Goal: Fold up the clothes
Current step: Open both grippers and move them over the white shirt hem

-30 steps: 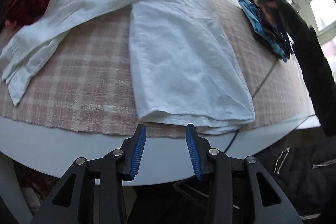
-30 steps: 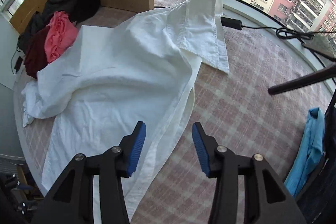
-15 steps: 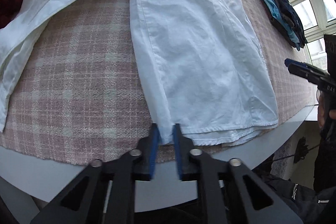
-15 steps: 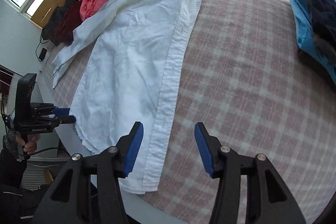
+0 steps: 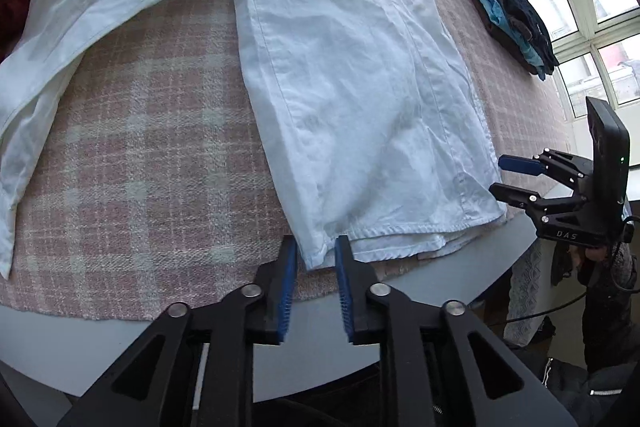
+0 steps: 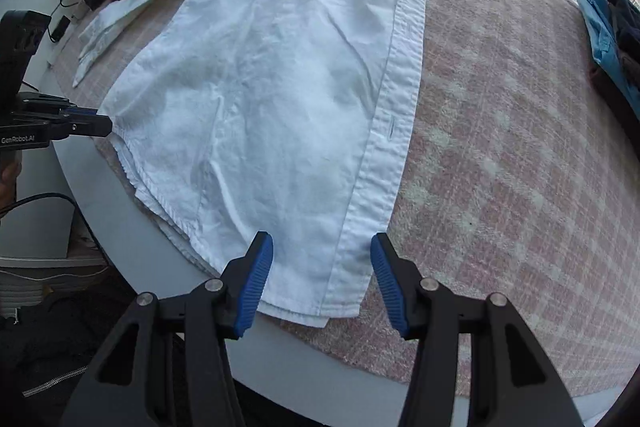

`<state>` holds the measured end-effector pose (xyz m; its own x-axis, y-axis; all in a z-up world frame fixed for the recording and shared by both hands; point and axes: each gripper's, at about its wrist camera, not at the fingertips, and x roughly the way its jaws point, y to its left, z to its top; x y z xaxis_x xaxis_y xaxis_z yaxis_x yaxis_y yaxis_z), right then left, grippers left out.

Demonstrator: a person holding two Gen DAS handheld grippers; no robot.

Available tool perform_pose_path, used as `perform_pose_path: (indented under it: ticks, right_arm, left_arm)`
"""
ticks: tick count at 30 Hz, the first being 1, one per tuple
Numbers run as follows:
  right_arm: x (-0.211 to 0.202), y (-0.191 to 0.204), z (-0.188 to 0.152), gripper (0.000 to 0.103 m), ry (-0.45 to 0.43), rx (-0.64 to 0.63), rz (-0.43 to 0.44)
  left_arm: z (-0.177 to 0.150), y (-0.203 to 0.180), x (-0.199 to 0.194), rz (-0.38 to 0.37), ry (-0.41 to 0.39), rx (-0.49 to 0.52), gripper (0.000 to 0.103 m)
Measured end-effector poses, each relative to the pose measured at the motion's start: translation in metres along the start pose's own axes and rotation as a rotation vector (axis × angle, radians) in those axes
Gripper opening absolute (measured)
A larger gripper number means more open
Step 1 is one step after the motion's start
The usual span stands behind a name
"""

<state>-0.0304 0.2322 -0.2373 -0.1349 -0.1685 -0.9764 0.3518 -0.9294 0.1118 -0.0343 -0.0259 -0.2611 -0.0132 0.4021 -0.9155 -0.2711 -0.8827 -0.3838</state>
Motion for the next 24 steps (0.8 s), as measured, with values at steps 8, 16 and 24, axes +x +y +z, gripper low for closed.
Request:
perform_pose_path:
  ticks: [8,16,24]
  right_arm:
    - [-0.045,0.088,0.018,0.057,-0.166,-0.166,0.181]
    - [0.012,0.195,0.062,0.059,-0.108,-0.325,0.169]
    - [0.042,0.193,0.071,0.049,-0.007,-0.337,0.13]
  left_arm:
    - [-0.025,0.042,-0.063,0.06,-0.121,-0.024,0.029]
    - [-0.064,0.091,-0.103,0.108,-0.209,-0.095,0.029]
    - [-0.074,0.089,-0.086,0.059,-0.202,-0.083,0.029]
